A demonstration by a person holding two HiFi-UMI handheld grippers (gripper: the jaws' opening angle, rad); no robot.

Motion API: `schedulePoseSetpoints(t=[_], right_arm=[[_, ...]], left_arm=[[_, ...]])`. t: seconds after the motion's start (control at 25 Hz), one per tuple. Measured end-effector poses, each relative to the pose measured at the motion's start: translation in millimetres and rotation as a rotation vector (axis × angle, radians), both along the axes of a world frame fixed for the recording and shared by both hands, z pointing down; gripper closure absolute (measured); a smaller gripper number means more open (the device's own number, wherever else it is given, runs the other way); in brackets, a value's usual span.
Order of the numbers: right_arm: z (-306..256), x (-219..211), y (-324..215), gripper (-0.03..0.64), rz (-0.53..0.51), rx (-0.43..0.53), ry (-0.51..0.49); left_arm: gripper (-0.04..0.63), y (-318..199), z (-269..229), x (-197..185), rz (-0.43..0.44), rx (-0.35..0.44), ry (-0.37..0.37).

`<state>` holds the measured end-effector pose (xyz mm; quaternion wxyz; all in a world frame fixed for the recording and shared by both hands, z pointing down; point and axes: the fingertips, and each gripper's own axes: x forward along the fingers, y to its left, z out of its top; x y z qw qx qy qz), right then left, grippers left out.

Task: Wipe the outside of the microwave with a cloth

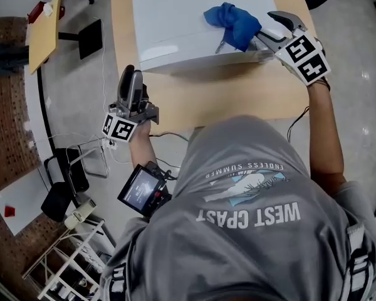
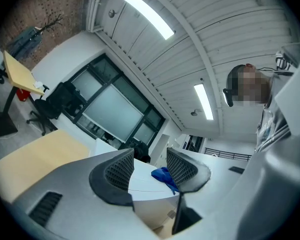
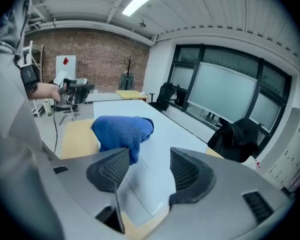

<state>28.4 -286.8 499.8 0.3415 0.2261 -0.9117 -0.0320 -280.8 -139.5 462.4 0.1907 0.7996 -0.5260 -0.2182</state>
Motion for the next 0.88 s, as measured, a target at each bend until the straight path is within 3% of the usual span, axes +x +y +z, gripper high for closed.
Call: schedulePoseSetpoints(t=[0.16, 0.2, 0.36, 0.52, 0.64, 0.88], right_arm=[[-27.7, -35.6, 13.8, 0.367, -0.133, -0.131, -0.273], [-25.8, -49.3, 16.2, 0.355, -0.165, -0.155, -0.295], [8.4, -101.3, 24.5, 0.331, -0.272, -0.140, -0.196], [23.0, -122.2, 28.1, 0.336, -0.314, -0.089, -0.131], [21.5, -121.3, 34.6, 0.496, -0.342, -0.070, -0.110], [18.7, -94.4, 28.7, 0.537, -0.276, -0.038, -0.074]], left_arm=[[0.379, 1.1, 1.1, -4.2, -0.026, -0.009, -0.007], [0.379, 0.0, 0.7, -5.0, -0.028, -0.010, -0.009], [0.379, -2.8, 0.1, -3.4, -0.032, -0.008, -0.019], [0.379, 0.0, -13.0, 6.4, -0.047, -0.004, -0.022], [0.379, 2.9, -16.3, 10.4, -0.058, -0.004, -0.024], [0.379, 12.0, -18.1, 24.1, -0.060, 0.005, -0.019]])
